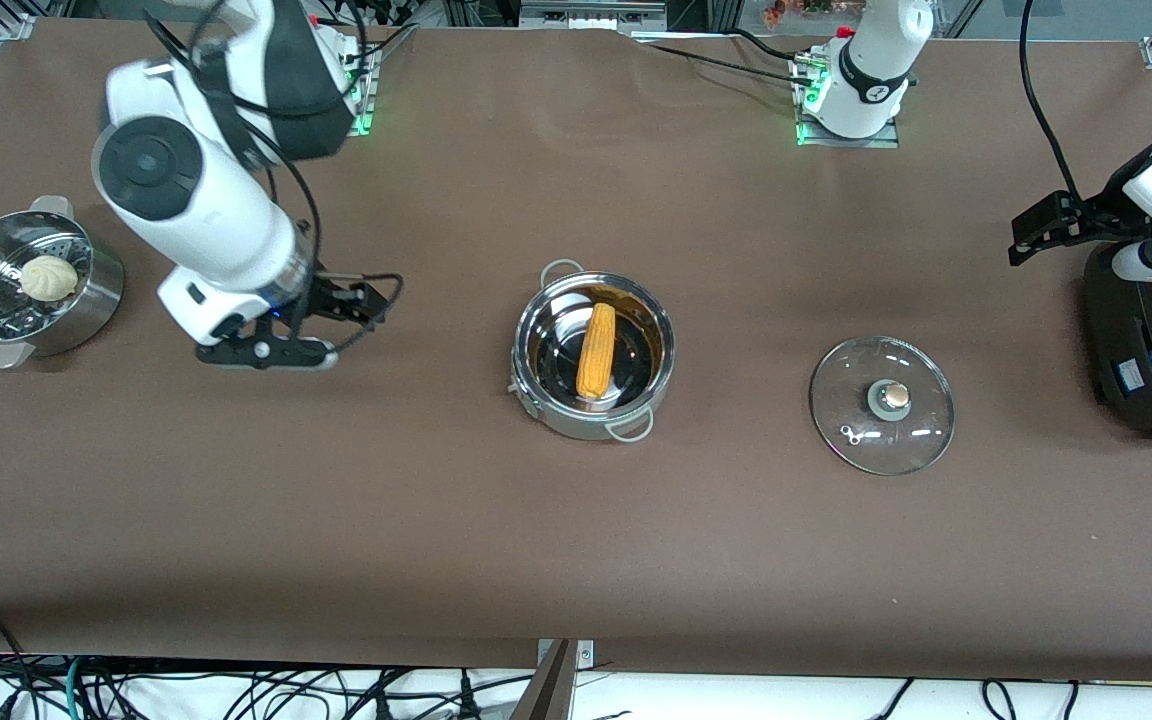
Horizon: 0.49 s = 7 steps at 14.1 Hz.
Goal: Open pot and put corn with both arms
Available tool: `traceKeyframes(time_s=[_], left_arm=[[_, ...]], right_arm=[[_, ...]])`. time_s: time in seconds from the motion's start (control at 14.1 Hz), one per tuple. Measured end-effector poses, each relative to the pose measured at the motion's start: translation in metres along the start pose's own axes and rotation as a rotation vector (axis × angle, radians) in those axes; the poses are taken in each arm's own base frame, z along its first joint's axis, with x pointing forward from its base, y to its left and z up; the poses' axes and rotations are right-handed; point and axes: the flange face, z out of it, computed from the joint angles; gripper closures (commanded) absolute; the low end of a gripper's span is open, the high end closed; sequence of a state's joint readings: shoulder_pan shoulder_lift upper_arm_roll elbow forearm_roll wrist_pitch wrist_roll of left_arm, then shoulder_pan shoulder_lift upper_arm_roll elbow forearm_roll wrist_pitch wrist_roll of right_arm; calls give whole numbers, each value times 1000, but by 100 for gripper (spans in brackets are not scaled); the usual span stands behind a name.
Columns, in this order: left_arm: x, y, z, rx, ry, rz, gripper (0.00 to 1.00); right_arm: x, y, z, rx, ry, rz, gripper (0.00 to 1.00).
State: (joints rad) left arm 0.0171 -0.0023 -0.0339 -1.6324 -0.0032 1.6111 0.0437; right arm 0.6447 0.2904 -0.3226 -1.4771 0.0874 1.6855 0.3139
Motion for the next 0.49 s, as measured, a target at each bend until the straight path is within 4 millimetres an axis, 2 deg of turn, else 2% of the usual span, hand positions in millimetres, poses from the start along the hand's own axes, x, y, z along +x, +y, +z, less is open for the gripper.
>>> traceKeyframes(time_s=[0.14, 0.28, 0.35, 0.49], left_arm=[[0, 2, 0, 0, 0, 3, 0], [0, 2, 0, 0, -2, 4, 0], [0, 3, 0, 0, -5, 5, 0], [-1, 3, 1, 0, -9, 5, 0]], right_arm=[[-12, 17, -22, 13, -5, -13, 0], [-19, 43, -37, 30, -8, -15, 0], [-23, 61, -41, 40, -18, -20, 0], [-27, 113, -53, 65, -33, -58, 0]])
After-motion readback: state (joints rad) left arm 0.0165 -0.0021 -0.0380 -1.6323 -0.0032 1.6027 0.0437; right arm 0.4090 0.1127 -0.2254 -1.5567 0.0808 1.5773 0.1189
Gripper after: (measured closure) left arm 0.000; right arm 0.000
